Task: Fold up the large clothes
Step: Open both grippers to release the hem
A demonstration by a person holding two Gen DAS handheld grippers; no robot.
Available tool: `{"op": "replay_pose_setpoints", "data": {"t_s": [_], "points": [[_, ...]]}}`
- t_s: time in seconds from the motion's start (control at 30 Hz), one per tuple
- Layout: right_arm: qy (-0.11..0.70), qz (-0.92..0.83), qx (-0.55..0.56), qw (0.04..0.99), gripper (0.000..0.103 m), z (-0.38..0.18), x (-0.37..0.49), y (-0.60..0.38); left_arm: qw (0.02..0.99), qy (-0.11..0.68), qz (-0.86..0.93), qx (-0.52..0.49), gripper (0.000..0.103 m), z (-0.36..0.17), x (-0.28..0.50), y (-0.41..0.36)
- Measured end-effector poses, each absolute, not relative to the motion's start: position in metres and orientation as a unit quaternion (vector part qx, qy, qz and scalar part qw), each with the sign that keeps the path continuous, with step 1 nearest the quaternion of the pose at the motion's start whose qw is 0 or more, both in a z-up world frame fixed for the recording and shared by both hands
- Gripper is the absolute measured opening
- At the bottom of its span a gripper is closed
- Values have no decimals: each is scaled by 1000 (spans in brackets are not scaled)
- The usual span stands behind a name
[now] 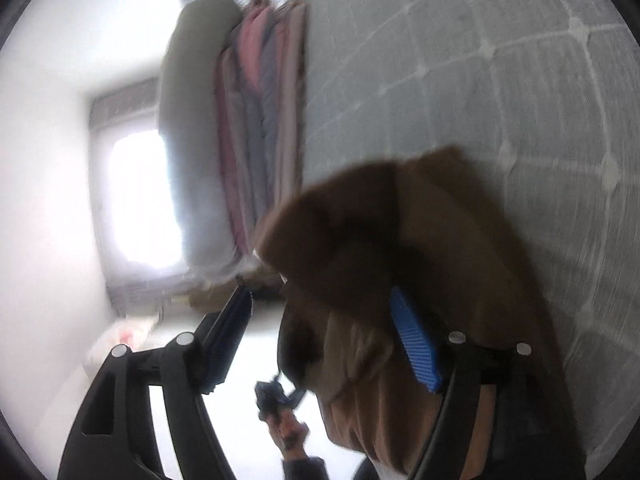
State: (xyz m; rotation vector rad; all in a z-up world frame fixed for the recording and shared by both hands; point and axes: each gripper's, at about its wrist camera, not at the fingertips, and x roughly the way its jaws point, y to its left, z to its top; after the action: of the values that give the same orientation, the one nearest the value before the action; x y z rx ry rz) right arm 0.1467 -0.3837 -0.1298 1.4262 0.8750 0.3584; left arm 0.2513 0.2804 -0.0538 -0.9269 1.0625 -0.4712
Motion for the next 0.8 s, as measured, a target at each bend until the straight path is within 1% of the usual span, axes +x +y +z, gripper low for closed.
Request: {"op": "replay_pose_setpoints", "data": {"t_s": [0.1,0.17,0.27,0.4,0.53,0.63,0.67,0.73,0.77,0.8], "points": [[402,210,593,665,77,-121,139,-351,742,469,-292,-379,63,-34,224,264],[431,237,564,663,77,-122,141,-325,742,478,-351,-313,63,-26,202,233],[468,251,525,665,77,-128,149,-297,723,513,-406,-223,63,-35,169,184],[472,264,520,661,77,-131,172,-281,707,550,-419,-150,63,-56,161,132],[463,270,526,660,77,-126,206,-278,700,557,-427,-135,63,-63,178,103],[445,266,541,662,78,-124,234,-284,715,553,-410,-126,64,-67,207,84],[430,258,549,668,78,-123,251,-290,733,548,-383,-128,65,-69,228,81],[410,229,564,680,78,-128,274,-304,753,534,-350,-160,65,-71,253,87],[400,213,573,683,78,-130,283,-311,764,521,-319,-210,66,-76,274,100],[393,201,578,686,78,-131,287,-315,768,515,-298,-238,66,-79,284,110]]}}
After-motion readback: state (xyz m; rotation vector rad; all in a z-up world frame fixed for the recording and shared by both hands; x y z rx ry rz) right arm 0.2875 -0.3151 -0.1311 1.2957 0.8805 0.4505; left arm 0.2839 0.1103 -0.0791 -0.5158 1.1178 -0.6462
